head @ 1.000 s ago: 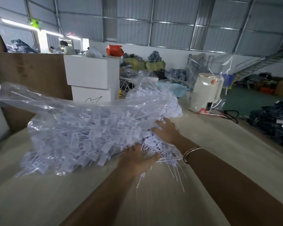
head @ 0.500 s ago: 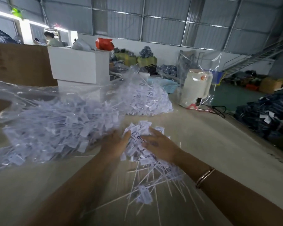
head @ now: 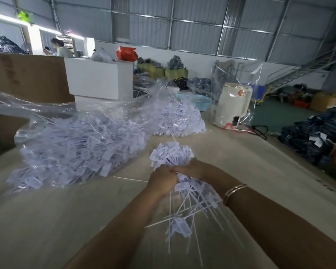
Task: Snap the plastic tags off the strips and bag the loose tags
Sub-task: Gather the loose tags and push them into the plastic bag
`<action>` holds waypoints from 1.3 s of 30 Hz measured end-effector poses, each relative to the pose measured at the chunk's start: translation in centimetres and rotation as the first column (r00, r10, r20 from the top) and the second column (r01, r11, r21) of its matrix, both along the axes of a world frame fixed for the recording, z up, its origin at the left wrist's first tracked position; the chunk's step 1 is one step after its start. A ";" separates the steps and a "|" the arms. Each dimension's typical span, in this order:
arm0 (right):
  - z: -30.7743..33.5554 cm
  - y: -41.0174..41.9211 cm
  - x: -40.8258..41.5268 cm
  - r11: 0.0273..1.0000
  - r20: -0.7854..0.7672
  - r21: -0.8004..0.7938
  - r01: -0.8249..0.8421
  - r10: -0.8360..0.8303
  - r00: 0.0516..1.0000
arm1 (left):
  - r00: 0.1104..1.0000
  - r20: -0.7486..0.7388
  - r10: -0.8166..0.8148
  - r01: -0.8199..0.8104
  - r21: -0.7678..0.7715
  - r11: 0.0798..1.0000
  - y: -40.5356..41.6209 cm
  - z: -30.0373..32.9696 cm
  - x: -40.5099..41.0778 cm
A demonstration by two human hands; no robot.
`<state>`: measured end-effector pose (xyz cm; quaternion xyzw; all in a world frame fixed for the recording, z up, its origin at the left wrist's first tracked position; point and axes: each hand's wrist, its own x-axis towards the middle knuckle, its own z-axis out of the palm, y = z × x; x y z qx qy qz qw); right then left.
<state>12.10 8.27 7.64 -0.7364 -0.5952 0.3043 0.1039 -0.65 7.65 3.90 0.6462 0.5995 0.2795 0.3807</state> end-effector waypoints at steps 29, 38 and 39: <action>3.9 -0.3 2.8 0.842 -0.646 0.443 0.310 0.060 0.761 | 0.993 -0.116 0.020 0.052 0.585 0.810 -2.8 4.0 -7.2; 11.7 0.8 2.0 0.853 -0.668 0.418 0.314 0.054 0.742 | 0.758 -0.253 0.601 0.050 0.941 0.334 -5.2 14.6 -17.3; 12.9 0.9 1.6 0.853 -0.662 0.426 0.302 0.067 0.746 | 0.741 -0.375 0.558 0.047 0.857 0.514 -4.8 14.9 -17.9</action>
